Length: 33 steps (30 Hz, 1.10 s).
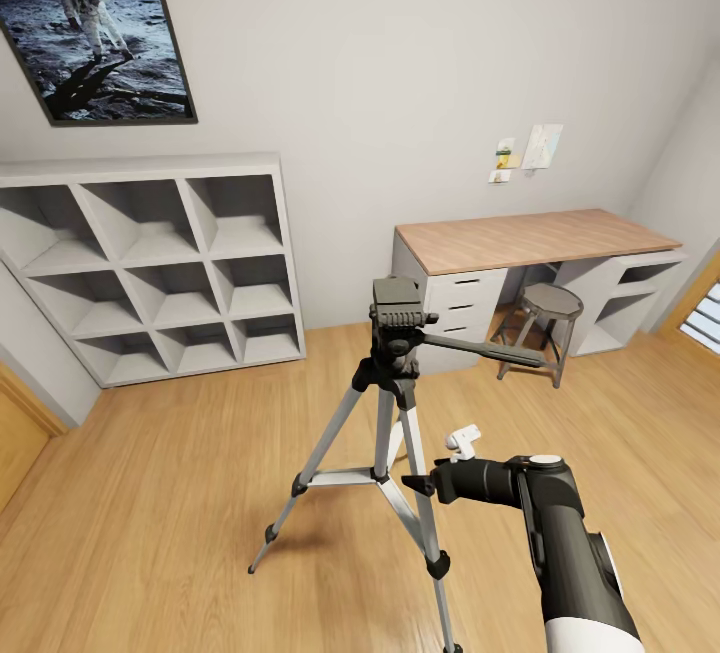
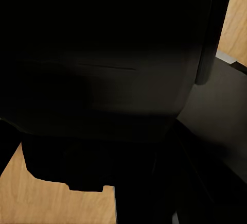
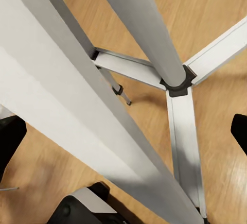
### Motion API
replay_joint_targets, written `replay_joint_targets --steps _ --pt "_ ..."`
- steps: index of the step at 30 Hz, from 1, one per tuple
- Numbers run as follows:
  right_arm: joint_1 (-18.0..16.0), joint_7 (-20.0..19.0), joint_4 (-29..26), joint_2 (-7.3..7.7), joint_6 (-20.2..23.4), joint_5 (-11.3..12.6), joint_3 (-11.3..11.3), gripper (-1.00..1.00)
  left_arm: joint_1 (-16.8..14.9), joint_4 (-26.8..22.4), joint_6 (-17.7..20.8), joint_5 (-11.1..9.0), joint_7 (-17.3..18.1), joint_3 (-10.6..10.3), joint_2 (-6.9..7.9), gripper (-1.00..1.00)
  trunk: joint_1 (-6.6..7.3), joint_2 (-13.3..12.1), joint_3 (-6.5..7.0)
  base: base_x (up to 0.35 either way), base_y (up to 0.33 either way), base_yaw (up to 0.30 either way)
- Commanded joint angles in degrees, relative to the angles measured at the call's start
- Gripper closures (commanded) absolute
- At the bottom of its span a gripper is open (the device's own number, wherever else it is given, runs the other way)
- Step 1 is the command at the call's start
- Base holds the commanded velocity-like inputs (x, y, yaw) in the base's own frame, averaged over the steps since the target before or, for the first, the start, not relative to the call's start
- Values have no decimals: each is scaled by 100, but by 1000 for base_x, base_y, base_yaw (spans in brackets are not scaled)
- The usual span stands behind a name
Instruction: Attach the digital camera to the camera tripod in the bedroom.
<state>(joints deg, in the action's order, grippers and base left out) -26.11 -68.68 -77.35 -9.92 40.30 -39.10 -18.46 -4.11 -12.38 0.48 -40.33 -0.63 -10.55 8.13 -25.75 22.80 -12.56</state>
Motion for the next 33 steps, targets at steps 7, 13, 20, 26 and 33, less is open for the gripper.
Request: replay_joint_targets --steps 7,13,20,26,33 --pt "-8 -33 138 -8 39 -45 -3 -100 -2 -5 5 -47 1 -42 4 100 -3 11 -11 0 0 0" --pt "-8 34 307 -8 31 -45 9 100 -2 -4 5 -50 1 -44 4 100 -3 11 -11 0 0 0" --pt "-8 38 323 -8 25 -52 9 100 -2 -2 1 -53 1 -43 5 100 -3 11 -11 0 0 0" --pt "-8 48 325 -8 22 -54 9 100 -2 0 -3 -53 1 -44 5 100 -3 11 -11 0 0 0" --pt "-8 56 326 -8 21 -54 7 100 -2 7 -4 -54 1 -36 5 100 -3 11 -11 0 0 0"
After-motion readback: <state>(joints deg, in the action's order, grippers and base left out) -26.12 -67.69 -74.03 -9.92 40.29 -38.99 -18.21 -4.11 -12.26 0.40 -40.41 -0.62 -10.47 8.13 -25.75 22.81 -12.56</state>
